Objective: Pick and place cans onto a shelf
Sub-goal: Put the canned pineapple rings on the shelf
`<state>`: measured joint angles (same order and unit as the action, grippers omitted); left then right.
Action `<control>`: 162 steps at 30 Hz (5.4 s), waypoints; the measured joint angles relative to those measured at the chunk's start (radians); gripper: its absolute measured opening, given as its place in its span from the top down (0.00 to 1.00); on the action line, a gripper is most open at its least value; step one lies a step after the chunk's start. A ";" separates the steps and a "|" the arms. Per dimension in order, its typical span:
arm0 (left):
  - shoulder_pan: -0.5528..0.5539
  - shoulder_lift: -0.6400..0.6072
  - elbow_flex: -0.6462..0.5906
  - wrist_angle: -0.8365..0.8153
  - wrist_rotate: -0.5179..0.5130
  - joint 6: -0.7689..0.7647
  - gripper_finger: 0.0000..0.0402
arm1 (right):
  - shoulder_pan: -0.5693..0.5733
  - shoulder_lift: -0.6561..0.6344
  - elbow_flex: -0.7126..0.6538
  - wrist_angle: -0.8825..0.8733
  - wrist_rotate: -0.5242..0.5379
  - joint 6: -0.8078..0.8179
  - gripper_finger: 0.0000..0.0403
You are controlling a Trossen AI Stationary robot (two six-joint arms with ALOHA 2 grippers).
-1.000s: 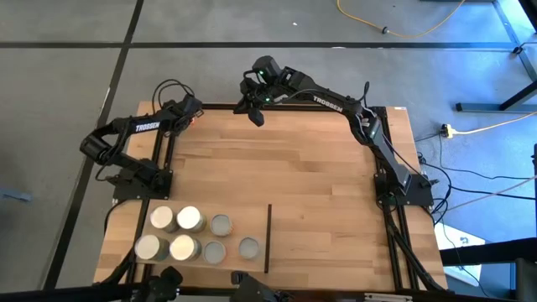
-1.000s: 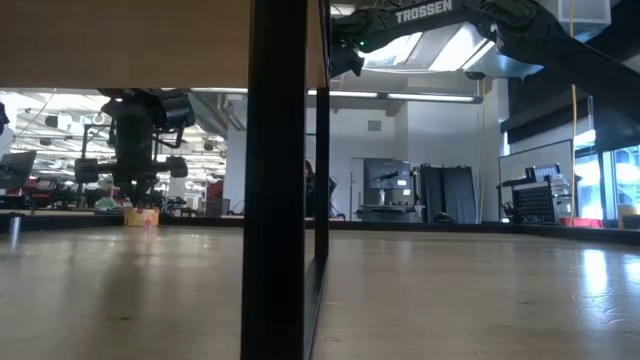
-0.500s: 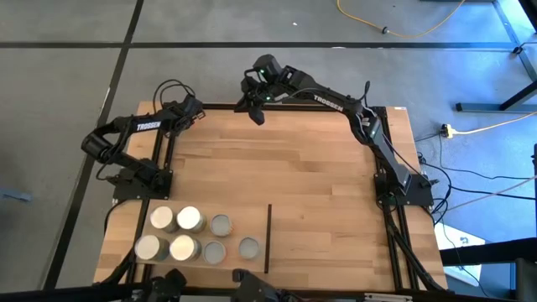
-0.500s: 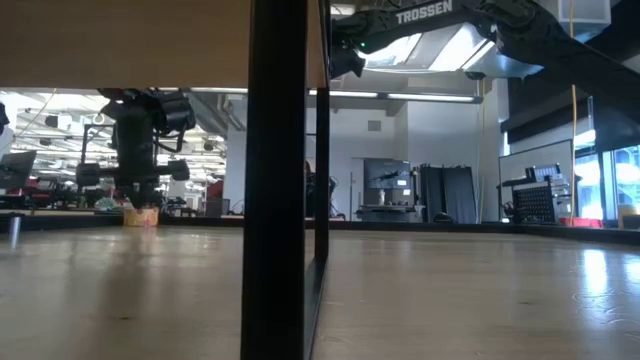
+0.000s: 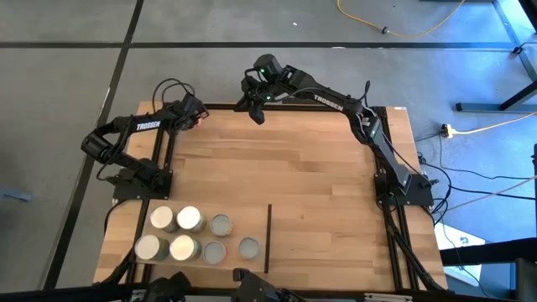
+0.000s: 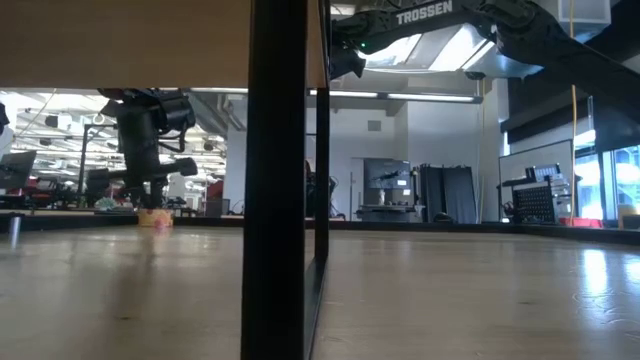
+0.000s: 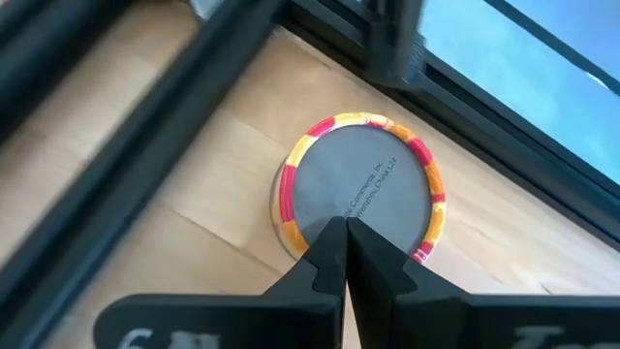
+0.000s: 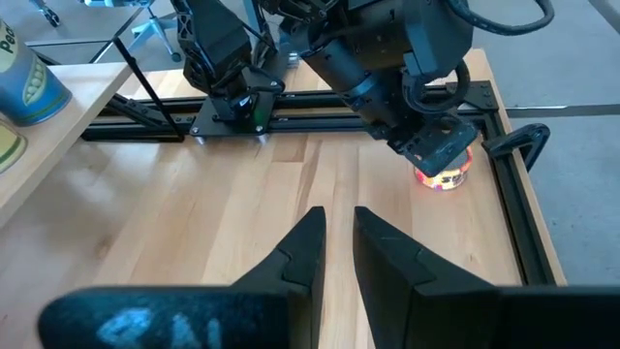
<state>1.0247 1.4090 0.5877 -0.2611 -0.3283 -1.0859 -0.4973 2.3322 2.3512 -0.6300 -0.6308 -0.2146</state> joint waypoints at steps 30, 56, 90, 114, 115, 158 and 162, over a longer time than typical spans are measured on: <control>-0.256 0.002 -0.002 0.031 0.542 0.207 1.00 | -0.003 -0.006 0.005 -0.113 -0.127 -0.064 0.85; -0.539 -0.229 0.152 -0.208 0.286 0.382 0.97 | 0.037 -0.006 0.005 -0.540 -0.122 -0.527 0.85; -0.537 -0.616 0.380 -0.805 0.149 0.589 0.99 | 0.254 0.104 -0.015 -0.292 0.317 -0.523 0.76; -0.537 -0.645 0.380 -0.804 0.130 0.599 0.98 | 0.279 0.234 -0.014 -0.221 0.402 -0.737 0.77; -0.537 -0.645 0.380 -0.803 0.130 0.599 0.98 | 0.279 0.234 -0.014 -0.223 0.402 -0.737 0.77; -0.537 -0.646 0.380 -0.801 0.127 0.591 1.00 | 0.267 0.268 -0.014 -0.198 0.420 -0.628 0.97; -0.537 -0.645 0.380 -0.801 0.127 0.592 0.99 | 0.267 0.218 -0.012 -0.218 0.393 -0.621 0.97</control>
<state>0.4873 0.7635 0.9676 -1.0622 -0.2008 -0.4942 -0.2302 2.5499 2.3390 -0.8478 -0.2376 -0.8352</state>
